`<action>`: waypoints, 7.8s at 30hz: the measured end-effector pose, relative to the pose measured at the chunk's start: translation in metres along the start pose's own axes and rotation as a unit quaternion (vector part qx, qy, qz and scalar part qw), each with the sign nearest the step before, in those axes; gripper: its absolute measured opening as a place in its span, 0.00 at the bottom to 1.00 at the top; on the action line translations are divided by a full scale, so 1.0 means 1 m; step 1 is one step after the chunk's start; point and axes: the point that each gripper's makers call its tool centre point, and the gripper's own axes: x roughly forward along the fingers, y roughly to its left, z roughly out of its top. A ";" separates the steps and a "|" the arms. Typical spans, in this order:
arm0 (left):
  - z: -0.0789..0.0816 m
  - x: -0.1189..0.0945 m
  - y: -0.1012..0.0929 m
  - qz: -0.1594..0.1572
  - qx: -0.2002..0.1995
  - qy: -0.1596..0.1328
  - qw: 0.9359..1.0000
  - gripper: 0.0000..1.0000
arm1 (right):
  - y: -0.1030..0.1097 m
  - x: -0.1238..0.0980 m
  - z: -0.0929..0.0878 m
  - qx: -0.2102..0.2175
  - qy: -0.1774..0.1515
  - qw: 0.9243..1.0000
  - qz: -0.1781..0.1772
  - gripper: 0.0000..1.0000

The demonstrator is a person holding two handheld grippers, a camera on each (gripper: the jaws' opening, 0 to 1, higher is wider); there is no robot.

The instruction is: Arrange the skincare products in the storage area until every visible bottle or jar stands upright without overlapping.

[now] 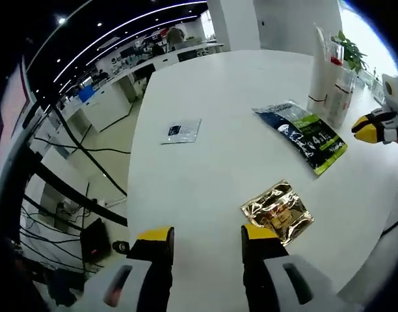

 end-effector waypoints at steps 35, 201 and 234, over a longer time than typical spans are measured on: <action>-0.005 0.006 -0.083 -0.036 -0.111 0.142 0.983 0.51 | 0.001 0.000 -0.002 0.001 0.004 1.000 0.005 0.08; 0.017 0.016 -0.076 -0.183 -0.185 0.015 0.965 0.09 | 0.061 -0.012 0.039 0.145 -0.005 0.970 0.197 0.01; 0.035 0.035 -0.091 -0.104 -0.026 -0.076 0.991 0.22 | 0.051 -0.015 0.031 0.160 -0.007 0.970 0.184 0.01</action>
